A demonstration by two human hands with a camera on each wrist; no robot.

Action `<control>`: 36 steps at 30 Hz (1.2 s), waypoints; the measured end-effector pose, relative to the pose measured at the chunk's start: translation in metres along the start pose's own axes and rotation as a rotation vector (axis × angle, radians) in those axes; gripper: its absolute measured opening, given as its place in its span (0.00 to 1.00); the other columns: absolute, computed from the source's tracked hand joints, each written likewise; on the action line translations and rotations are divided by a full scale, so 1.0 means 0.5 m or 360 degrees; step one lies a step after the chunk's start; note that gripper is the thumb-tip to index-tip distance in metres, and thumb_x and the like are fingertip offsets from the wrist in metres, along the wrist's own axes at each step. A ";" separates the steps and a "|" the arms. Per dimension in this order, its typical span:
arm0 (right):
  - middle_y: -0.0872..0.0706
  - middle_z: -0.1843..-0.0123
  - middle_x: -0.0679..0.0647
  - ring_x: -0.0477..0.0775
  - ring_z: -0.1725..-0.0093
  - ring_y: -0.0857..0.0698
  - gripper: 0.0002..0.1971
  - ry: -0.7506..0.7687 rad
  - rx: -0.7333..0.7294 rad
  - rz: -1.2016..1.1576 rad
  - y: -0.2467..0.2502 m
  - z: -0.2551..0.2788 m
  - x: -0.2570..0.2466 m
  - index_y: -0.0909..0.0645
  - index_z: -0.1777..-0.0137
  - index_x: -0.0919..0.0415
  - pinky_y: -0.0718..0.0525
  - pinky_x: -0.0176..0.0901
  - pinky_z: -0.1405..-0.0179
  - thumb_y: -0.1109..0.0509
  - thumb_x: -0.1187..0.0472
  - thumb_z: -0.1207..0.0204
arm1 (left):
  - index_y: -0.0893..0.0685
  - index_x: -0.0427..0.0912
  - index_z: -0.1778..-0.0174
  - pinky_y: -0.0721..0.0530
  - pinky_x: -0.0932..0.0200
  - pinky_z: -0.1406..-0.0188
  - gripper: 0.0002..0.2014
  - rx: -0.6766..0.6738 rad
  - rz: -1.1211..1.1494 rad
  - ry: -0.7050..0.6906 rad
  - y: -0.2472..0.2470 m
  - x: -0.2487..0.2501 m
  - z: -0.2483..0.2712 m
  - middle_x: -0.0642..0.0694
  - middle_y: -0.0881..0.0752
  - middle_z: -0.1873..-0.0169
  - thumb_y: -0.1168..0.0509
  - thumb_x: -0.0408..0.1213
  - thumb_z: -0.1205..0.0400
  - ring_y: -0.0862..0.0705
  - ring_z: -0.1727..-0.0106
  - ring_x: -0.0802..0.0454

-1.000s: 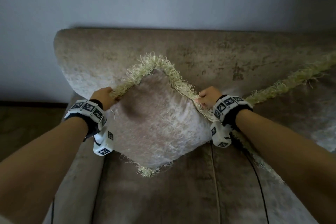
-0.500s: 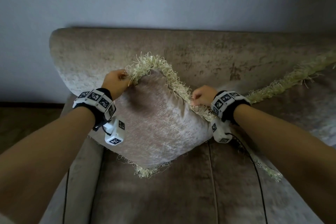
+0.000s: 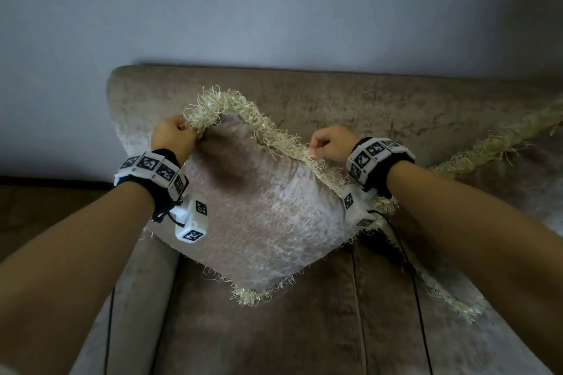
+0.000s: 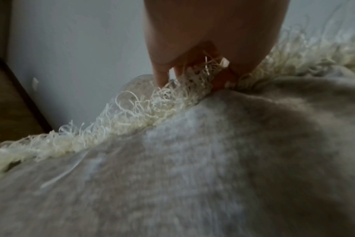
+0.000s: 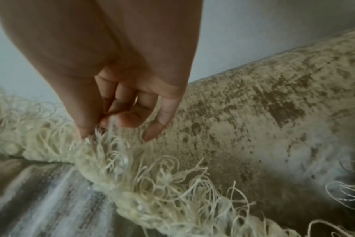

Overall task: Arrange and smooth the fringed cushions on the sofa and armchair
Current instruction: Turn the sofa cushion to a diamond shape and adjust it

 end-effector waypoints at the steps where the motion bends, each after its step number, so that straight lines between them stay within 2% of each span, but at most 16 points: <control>1: 0.21 0.67 0.43 0.42 0.64 0.22 0.12 0.0018 0.0024 0.0000 0.003 0.001 -0.005 0.23 0.68 0.53 0.20 0.38 0.55 0.29 0.66 0.26 | 0.16 0.35 0.59 0.24 0.52 0.62 0.06 0.0035 -0.0006 0.0032 0.005 -0.003 -0.001 0.40 0.20 0.66 0.39 0.30 0.23 0.23 0.61 0.45; 4: 0.22 0.68 0.44 0.42 0.66 0.23 0.11 0.0089 0.0100 -0.0032 0.033 -0.004 -0.030 0.23 0.68 0.53 0.23 0.30 0.63 0.29 0.66 0.26 | 0.19 0.36 0.63 0.27 0.56 0.61 0.06 0.0028 -0.0020 0.0097 0.022 0.007 -0.008 0.41 0.23 0.69 0.40 0.29 0.23 0.24 0.61 0.46; 6: 0.21 0.67 0.44 0.44 0.65 0.22 0.13 0.0079 0.0088 0.0005 0.043 -0.013 -0.035 0.24 0.69 0.50 0.21 0.35 0.61 0.29 0.64 0.26 | 0.26 0.38 0.72 0.30 0.57 0.60 0.11 -0.0018 -0.0078 0.0124 0.031 0.016 -0.006 0.43 0.27 0.74 0.41 0.27 0.23 0.26 0.60 0.45; 8: 0.20 0.66 0.44 0.47 0.63 0.20 0.13 0.0034 0.0053 0.0052 0.037 -0.019 -0.026 0.24 0.70 0.49 0.17 0.42 0.55 0.28 0.63 0.26 | 0.30 0.40 0.74 0.31 0.57 0.59 0.14 -0.0089 -0.0200 0.0116 0.029 0.016 0.006 0.43 0.29 0.74 0.42 0.26 0.22 0.27 0.59 0.45; 12: 0.19 0.68 0.47 0.47 0.66 0.19 0.11 -0.0100 -0.0049 0.0018 -0.011 -0.009 0.013 0.23 0.68 0.55 0.19 0.45 0.55 0.29 0.65 0.25 | 0.21 0.34 0.60 0.28 0.55 0.57 0.04 -0.0145 -0.0329 0.0069 0.004 0.001 0.018 0.36 0.23 0.62 0.40 0.27 0.22 0.26 0.57 0.44; 16: 0.19 0.71 0.50 0.46 0.71 0.21 0.10 -0.0168 -0.0101 -0.0143 -0.037 0.010 0.044 0.22 0.67 0.58 0.19 0.41 0.59 0.30 0.62 0.23 | 0.18 0.29 0.51 0.25 0.54 0.56 0.08 -0.0122 -0.0300 0.0077 -0.010 -0.006 0.012 0.37 0.21 0.60 0.39 0.29 0.22 0.24 0.57 0.44; 18: 0.18 0.68 0.51 0.47 0.69 0.20 0.06 -0.0201 -0.0043 -0.0260 -0.030 0.019 0.052 0.19 0.58 0.63 0.20 0.35 0.63 0.30 0.60 0.23 | 0.17 0.30 0.51 0.27 0.58 0.58 0.08 -0.0122 -0.0229 0.0071 -0.013 -0.009 0.012 0.38 0.21 0.61 0.38 0.30 0.22 0.23 0.57 0.44; 20: 0.16 0.57 0.54 0.50 0.59 0.18 0.13 -0.0210 -0.0046 -0.0291 -0.026 0.026 0.058 0.20 0.45 0.65 0.21 0.32 0.62 0.29 0.58 0.25 | 0.18 0.31 0.50 0.28 0.58 0.58 0.09 -0.0138 -0.0169 0.0067 -0.017 -0.015 0.017 0.37 0.20 0.59 0.39 0.30 0.21 0.23 0.56 0.45; 22: 0.21 0.44 0.55 0.54 0.45 0.20 0.24 -0.0211 -0.0012 -0.0332 -0.025 0.031 0.066 0.28 0.35 0.64 0.22 0.33 0.56 0.26 0.56 0.27 | 0.20 0.33 0.44 0.29 0.56 0.55 0.12 -0.0194 -0.0179 0.0073 -0.027 -0.025 0.027 0.35 0.19 0.52 0.42 0.34 0.18 0.23 0.52 0.42; 24: 0.28 0.31 0.58 0.58 0.32 0.26 0.39 -0.0298 -0.0091 -0.0409 -0.053 0.034 0.083 0.42 0.25 0.61 0.21 0.44 0.40 0.23 0.56 0.31 | 0.25 0.33 0.44 0.32 0.54 0.51 0.13 -0.0320 -0.0260 0.0086 -0.048 -0.048 0.036 0.33 0.22 0.48 0.49 0.38 0.15 0.24 0.47 0.38; 26: 0.43 0.19 0.60 0.62 0.20 0.40 0.54 -0.0354 -0.0371 -0.0211 -0.111 0.037 0.107 0.58 0.19 0.59 0.34 0.57 0.23 0.21 0.54 0.34 | 0.30 0.35 0.51 0.35 0.54 0.51 0.13 -0.0392 -0.0312 0.0055 -0.067 -0.069 0.046 0.33 0.25 0.52 0.54 0.39 0.13 0.24 0.46 0.35; 27: 0.48 0.17 0.57 0.61 0.18 0.45 0.58 -0.0343 -0.0533 -0.0079 -0.141 0.040 0.117 0.62 0.18 0.58 0.41 0.58 0.20 0.21 0.52 0.35 | 0.31 0.35 0.52 0.35 0.53 0.52 0.12 -0.0372 -0.0340 0.0026 -0.069 -0.071 0.050 0.33 0.26 0.54 0.55 0.39 0.13 0.23 0.46 0.33; 29: 0.46 0.16 0.52 0.57 0.18 0.44 0.59 -0.0302 -0.0695 0.0063 -0.184 0.039 0.132 0.58 0.17 0.55 0.42 0.58 0.19 0.21 0.44 0.38 | 0.29 0.32 0.48 0.31 0.48 0.52 0.13 -0.0297 -0.0464 -0.0045 -0.068 -0.065 0.056 0.27 0.22 0.52 0.54 0.37 0.13 0.22 0.46 0.30; 31: 0.39 0.18 0.55 0.60 0.20 0.36 0.53 -0.0372 -0.0608 0.0200 -0.186 0.030 0.150 0.49 0.18 0.56 0.35 0.58 0.22 0.24 0.38 0.37 | 0.27 0.30 0.40 0.26 0.43 0.47 0.15 -0.0253 -0.0556 -0.0101 -0.066 -0.049 0.058 0.25 0.20 0.45 0.52 0.35 0.13 0.21 0.44 0.28; 34: 0.27 0.25 0.64 0.63 0.29 0.25 0.40 -0.0548 -0.0403 0.0565 -0.154 0.026 0.172 0.35 0.23 0.66 0.24 0.52 0.31 0.31 0.40 0.28 | 0.24 0.33 0.37 0.25 0.44 0.48 0.15 -0.0173 -0.0483 -0.0173 -0.055 -0.022 0.051 0.25 0.18 0.45 0.49 0.34 0.15 0.21 0.44 0.28; 36: 0.18 0.36 0.64 0.62 0.40 0.18 0.32 -0.0498 -0.0348 0.0612 -0.140 0.022 0.163 0.25 0.33 0.69 0.20 0.48 0.42 0.33 0.42 0.26 | 0.23 0.33 0.40 0.26 0.47 0.53 0.13 -0.0087 -0.0405 -0.0206 -0.039 -0.012 0.044 0.26 0.17 0.48 0.46 0.33 0.16 0.20 0.47 0.29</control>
Point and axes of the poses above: each hand's wrist, its own z-axis away from the middle knuckle, its own y-axis out of the back of the hand, x = y × z, the point moved 8 cm from there along -z, towards the middle knuckle
